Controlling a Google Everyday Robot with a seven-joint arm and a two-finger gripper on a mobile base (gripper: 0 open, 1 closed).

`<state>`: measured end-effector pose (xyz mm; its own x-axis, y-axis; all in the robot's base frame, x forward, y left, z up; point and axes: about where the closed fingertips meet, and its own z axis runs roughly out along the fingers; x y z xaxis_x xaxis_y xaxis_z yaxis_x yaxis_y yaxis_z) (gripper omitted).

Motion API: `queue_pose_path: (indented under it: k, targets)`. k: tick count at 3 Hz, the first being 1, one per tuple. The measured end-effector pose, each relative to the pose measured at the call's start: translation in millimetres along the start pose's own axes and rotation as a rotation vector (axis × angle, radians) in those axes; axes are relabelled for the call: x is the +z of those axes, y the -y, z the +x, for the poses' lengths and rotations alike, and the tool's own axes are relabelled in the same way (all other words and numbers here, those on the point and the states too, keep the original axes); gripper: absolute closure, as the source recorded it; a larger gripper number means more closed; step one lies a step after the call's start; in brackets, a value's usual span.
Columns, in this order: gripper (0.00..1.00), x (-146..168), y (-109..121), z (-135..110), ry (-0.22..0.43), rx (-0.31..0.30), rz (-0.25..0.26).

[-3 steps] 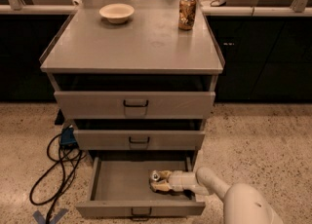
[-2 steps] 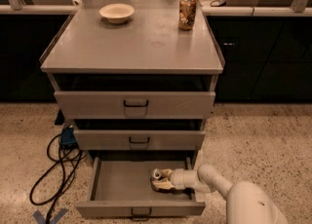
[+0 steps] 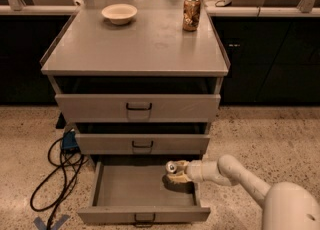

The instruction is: Pick redbull can from bottom drawer and place on counter

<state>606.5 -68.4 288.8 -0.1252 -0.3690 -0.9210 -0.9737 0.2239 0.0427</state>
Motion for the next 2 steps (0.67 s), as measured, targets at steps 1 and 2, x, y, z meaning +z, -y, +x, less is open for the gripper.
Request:
queue_pose_path:
  k: [1,2]
  targets:
    - [1.00,-50.1,7.7,-54.4,0.002,-0.109,0.057]
    - [1.00,-50.2,7.6,-54.4,0.002,-0.108,0.056]
